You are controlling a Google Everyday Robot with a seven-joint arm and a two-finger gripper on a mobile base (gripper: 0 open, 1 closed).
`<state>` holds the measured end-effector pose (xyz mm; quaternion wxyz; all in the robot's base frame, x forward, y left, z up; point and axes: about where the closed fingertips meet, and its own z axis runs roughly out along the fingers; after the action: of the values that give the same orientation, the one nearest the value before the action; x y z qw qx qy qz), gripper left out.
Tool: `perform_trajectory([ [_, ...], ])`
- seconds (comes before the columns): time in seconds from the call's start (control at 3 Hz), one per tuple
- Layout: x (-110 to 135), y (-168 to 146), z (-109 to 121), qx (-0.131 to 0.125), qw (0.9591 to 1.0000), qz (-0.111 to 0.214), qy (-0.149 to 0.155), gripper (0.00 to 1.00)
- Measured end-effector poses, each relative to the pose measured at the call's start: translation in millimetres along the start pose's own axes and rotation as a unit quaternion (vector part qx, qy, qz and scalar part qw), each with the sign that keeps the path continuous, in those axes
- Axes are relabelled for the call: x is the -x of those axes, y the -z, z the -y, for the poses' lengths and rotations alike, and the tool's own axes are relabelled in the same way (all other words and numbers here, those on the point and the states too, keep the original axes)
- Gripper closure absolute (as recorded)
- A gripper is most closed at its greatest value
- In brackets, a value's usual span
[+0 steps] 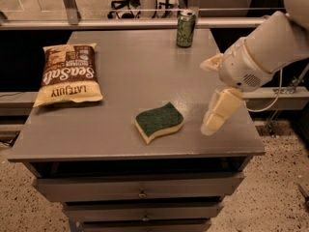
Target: Move sponge near green can
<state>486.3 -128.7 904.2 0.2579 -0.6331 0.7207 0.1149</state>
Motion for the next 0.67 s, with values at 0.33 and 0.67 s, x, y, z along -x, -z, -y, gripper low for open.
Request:
perform_trajectory([
  [0.33, 30.5, -39.4, -6.4, 0.023, 0.9983, 0.043, 0.032, 0.00],
  [0.67, 53.4, -68.7, -16.4, 0.042, 0.9955, 0.063, 0.057, 0.00],
])
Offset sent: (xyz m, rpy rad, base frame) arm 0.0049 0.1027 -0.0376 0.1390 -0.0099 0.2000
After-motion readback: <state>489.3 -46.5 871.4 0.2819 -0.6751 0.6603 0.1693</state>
